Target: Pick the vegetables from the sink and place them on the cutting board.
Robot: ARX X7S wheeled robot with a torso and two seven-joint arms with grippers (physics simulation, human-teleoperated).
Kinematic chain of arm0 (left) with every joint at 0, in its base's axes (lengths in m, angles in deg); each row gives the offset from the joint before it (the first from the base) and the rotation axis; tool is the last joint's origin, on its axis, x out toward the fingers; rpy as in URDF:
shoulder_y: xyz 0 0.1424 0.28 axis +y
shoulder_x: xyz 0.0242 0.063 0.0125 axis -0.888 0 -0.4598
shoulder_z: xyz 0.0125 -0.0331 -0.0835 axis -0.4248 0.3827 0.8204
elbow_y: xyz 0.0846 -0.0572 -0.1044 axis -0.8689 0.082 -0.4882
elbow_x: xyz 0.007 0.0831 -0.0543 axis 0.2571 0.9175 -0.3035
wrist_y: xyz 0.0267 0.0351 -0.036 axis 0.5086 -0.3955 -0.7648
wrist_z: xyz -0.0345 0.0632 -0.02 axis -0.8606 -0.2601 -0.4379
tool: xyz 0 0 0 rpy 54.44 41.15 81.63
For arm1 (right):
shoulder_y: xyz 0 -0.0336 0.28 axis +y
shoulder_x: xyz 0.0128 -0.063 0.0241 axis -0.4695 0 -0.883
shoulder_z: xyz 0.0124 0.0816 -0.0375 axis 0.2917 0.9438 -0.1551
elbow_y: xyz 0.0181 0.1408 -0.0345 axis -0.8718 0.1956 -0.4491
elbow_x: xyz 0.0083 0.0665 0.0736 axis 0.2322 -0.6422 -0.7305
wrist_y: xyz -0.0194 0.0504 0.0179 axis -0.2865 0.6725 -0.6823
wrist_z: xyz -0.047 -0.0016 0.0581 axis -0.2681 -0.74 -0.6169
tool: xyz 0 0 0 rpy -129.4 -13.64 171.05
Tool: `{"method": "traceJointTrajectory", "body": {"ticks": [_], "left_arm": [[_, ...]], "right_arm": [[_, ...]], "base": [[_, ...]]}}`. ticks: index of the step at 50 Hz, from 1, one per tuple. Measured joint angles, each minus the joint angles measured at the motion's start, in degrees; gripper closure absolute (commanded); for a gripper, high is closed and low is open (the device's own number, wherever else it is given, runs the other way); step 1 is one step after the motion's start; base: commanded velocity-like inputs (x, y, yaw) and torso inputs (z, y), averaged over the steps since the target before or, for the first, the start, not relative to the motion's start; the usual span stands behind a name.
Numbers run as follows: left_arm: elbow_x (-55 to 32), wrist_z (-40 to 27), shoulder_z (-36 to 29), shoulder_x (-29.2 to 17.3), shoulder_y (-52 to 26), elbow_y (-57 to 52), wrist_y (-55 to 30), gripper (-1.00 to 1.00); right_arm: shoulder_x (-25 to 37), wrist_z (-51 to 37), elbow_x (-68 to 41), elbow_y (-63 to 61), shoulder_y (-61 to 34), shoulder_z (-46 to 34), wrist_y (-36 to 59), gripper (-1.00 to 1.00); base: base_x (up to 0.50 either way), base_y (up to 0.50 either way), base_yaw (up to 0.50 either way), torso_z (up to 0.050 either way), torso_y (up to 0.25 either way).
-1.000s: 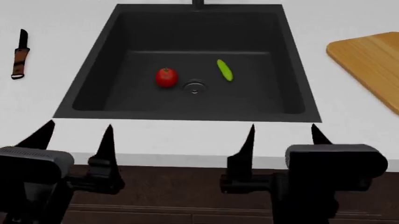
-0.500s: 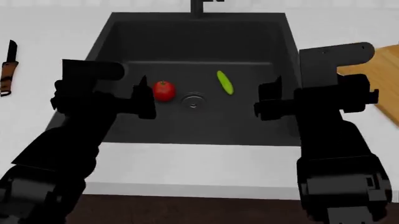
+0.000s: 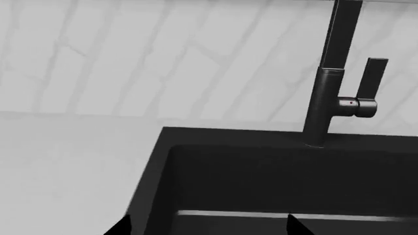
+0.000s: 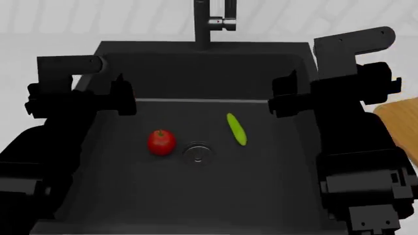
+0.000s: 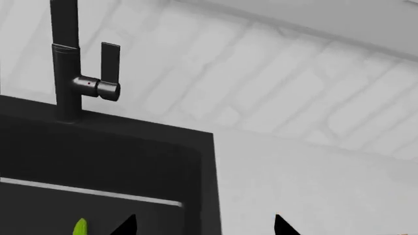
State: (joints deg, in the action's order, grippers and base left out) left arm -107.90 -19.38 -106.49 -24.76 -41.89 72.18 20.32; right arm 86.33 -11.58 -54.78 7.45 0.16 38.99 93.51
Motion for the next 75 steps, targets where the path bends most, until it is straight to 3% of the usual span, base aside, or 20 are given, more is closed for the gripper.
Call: {"method": "traceJointTrajectory", "body": {"ticks": [12, 22, 39, 47, 59, 64, 75], "left_arm": [[0.2, -0.1, 0.6, -0.7, 0.4, 0.0, 0.6, -1.00], [-0.9, -1.3, 1.3, -2.3, 2.3, -6.6, -2.5, -1.00], [1.1, -2.7, 0.3, -4.5, 4.5, -15.8, -5.6, -1.00], [1.7, -1.1, -2.4, -4.6, 4.6, -17.4, -8.0, -1.00], [4.4, 7.6, -7.9, -6.9, 0.6, -21.5, -26.0, -1.00], [7.4, 15.2, -11.6, -6.9, -3.2, -19.4, -32.4, -1.00], [2.0, 32.9, -21.0, -1.8, -8.5, -13.0, -39.0, -1.00]], "right_arm": [[-0.3, -0.1, -0.3, -0.2, 0.3, -0.1, -0.4, -1.00], [0.1, -0.6, -1.2, -3.7, 1.1, 0.8, 0.8, -1.00], [0.3, -1.6, -2.7, -6.8, 2.3, 2.5, 1.5, -1.00], [0.5, 3.4, -3.4, -5.7, -0.2, -1.0, 6.5, -1.00], [-1.7, 16.1, -5.6, 4.8, -7.7, -8.0, 14.5, -1.00], [-4.8, 23.2, -5.2, 18.2, -13.7, -11.3, 13.2, -1.00], [-9.2, 32.9, -1.5, 34.3, -21.5, -12.8, 14.2, -1.00]], "base": [[0.50, 0.00, 0.00, 0.000, 0.001], [0.49, 0.00, 0.00, 0.000, 0.000], [0.00, 0.00, 0.00, -0.001, -0.217], [0.00, 0.00, 0.00, 0.000, 0.000], [0.00, 0.00, -0.01, 0.000, 0.000], [0.01, 0.00, -0.01, 0.000, -0.007], [0.00, 0.00, 0.00, 0.000, 0.000]]}}
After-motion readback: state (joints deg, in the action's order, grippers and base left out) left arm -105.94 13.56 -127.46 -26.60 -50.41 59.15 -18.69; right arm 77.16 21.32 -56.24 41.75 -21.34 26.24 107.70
